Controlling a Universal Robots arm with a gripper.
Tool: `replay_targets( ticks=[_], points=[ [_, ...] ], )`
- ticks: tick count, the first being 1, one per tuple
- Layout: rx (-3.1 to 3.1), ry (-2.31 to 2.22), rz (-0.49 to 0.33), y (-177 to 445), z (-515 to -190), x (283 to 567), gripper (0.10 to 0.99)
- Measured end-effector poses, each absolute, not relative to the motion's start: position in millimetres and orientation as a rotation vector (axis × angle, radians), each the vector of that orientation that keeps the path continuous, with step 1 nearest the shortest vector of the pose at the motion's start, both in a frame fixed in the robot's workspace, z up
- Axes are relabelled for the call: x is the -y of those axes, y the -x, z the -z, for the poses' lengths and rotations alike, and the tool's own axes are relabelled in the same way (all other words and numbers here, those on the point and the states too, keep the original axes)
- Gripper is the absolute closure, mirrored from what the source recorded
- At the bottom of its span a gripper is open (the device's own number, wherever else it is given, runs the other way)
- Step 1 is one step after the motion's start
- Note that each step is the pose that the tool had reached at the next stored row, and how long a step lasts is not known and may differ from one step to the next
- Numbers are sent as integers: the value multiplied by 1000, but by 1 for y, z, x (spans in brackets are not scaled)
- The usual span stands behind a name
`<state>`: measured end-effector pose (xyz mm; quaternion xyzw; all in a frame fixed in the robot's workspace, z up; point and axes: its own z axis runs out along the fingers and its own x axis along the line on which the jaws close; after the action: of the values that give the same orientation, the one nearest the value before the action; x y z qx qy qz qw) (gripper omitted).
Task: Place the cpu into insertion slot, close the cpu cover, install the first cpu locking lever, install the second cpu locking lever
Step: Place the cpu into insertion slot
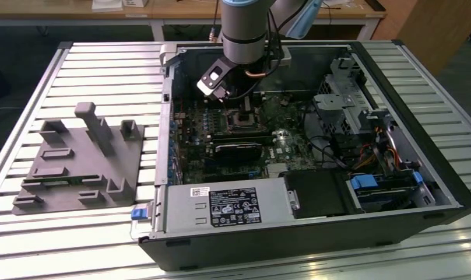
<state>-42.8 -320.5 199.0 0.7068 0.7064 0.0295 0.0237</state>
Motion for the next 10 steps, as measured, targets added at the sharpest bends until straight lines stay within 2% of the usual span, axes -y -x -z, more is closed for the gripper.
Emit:
replay_targets(
  ticks=[10],
  points=[
    [-2186,-2188,-92,43,-207,320,980]
  ],
)
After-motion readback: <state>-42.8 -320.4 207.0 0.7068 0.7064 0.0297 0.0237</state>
